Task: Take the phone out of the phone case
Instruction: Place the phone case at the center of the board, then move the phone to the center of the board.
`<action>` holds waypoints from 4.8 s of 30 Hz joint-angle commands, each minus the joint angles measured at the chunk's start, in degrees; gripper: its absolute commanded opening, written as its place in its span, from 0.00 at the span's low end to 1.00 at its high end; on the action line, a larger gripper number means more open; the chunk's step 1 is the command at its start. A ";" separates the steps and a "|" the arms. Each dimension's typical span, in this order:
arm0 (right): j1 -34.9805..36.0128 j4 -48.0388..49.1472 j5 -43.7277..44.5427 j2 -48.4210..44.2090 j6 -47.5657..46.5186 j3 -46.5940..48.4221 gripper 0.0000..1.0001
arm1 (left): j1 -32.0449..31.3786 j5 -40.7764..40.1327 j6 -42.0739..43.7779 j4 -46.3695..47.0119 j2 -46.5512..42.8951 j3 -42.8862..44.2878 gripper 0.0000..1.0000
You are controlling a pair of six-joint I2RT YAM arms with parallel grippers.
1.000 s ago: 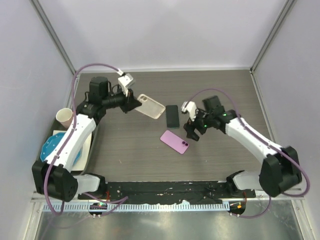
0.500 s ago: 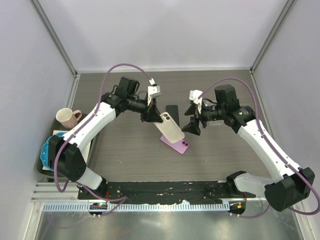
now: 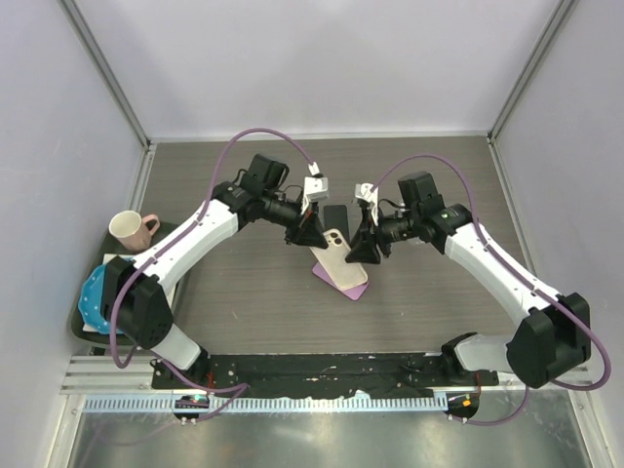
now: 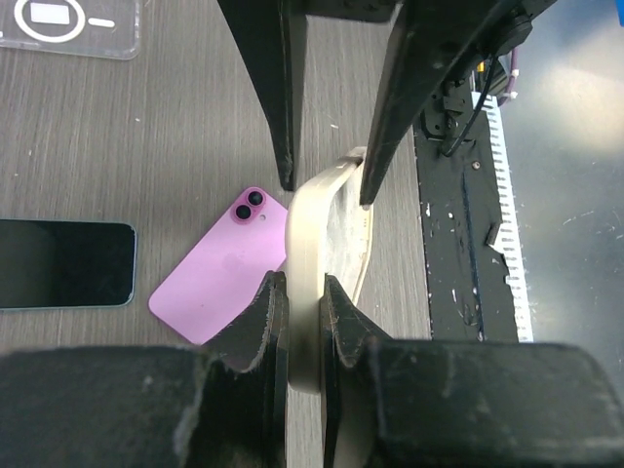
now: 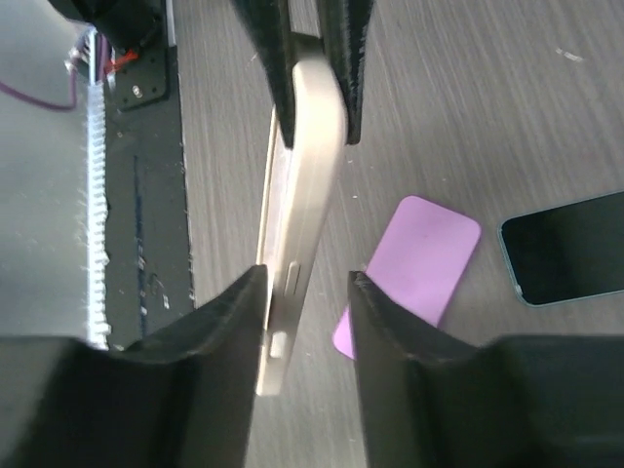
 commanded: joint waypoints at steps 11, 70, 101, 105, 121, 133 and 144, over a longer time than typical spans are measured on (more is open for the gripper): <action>0.32 4.73 4.33 0.40 4.57 -0.55 0.01 | -0.71 -5.84 0.97 1.62 -2.25 0.23 0.67; -17.09 6.58 39.22 34.69 16.35 13.87 0.31 | 4.65 -16.57 -6.68 16.30 -17.20 -16.21 0.96; 4.36 -1.15 39.14 6.64 -5.59 -7.31 0.91 | 12.83 -17.80 -1.67 10.16 -22.04 -18.93 1.00; 4.62 -2.73 41.34 4.62 -14.82 -11.27 0.91 | 12.83 -19.11 -1.58 10.06 -23.09 -20.24 1.00; 14.54 1.74 42.83 17.96 -21.01 -10.22 0.65 | 14.14 -21.05 -1.23 8.31 -27.22 -22.28 1.00; 20.79 6.39 35.01 29.84 -16.09 -1.08 0.25 | 16.95 -21.22 -0.44 6.46 -29.95 -22.98 1.00; 20.97 16.52 34.66 39.34 -0.62 12.53 0.19 | 18.19 -18.69 2.52 3.66 -30.83 -23.94 1.00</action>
